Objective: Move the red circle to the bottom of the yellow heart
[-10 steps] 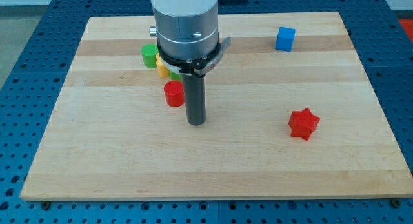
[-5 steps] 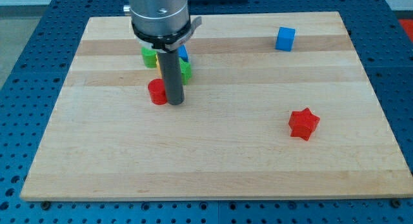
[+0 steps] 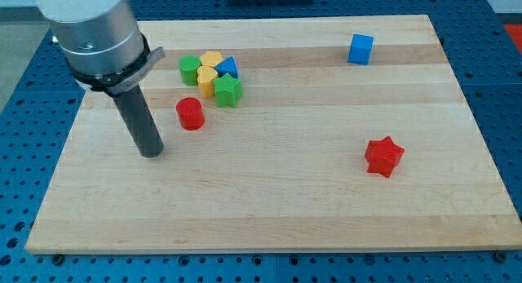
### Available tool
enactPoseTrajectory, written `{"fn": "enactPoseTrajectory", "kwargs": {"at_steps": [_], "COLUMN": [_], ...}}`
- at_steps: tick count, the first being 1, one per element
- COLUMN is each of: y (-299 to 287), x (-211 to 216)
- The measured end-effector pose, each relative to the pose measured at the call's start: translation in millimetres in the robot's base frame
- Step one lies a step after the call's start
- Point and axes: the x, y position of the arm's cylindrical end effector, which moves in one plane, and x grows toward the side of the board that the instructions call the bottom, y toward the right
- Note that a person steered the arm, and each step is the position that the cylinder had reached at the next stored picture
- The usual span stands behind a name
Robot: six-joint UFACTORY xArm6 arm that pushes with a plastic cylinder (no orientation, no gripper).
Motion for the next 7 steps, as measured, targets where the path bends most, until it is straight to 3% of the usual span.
{"fn": "enactPoseTrajectory", "kwargs": {"at_steps": [7], "y": [40], "x": [-58]}}
